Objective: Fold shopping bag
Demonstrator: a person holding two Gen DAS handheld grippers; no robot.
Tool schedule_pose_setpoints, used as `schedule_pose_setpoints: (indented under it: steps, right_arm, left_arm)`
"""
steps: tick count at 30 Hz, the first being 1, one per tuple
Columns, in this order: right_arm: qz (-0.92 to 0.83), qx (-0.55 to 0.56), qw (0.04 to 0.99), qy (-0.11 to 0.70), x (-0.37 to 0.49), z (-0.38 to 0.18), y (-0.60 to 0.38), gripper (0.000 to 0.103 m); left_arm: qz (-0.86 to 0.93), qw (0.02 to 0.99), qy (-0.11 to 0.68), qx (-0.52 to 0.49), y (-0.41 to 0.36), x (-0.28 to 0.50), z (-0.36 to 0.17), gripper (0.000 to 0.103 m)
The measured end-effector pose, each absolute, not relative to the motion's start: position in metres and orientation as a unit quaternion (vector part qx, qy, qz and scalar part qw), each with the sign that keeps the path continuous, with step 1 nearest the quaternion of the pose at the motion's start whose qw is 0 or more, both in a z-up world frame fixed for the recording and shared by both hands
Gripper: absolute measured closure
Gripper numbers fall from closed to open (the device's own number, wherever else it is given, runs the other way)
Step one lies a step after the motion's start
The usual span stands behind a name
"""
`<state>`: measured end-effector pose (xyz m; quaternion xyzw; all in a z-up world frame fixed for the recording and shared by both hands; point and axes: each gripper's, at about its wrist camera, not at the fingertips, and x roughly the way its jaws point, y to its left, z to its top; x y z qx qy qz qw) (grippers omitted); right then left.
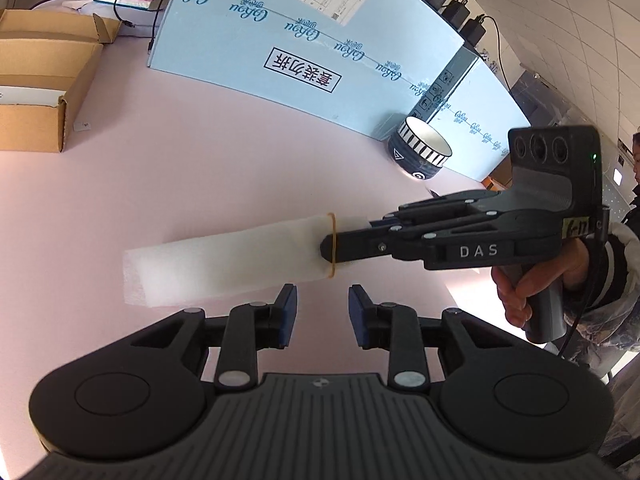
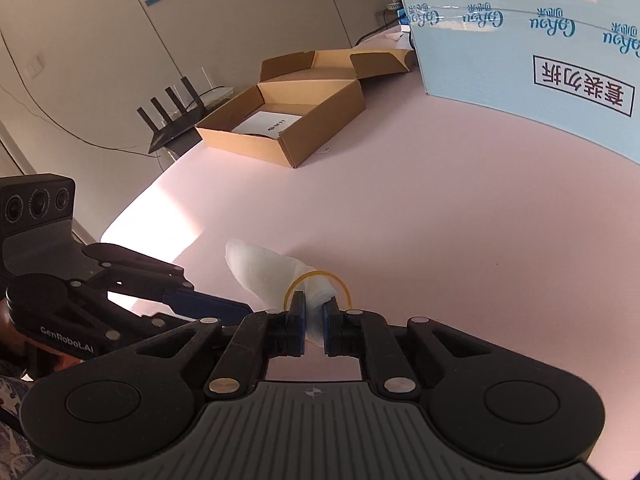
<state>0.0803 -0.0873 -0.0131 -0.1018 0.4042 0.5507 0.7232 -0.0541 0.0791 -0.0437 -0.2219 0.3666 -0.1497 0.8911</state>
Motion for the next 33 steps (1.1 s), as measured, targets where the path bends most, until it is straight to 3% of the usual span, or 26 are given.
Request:
schedule_pose_setpoints:
  steps: [33]
  right_arm:
    - [0.539,-0.074,0.698,0.466,0.086,-0.03,-0.096,0.096]
  left_arm:
    - [-0.125,0.904,0.387,-0.134,0.048,-0.041,-0.03,0.081]
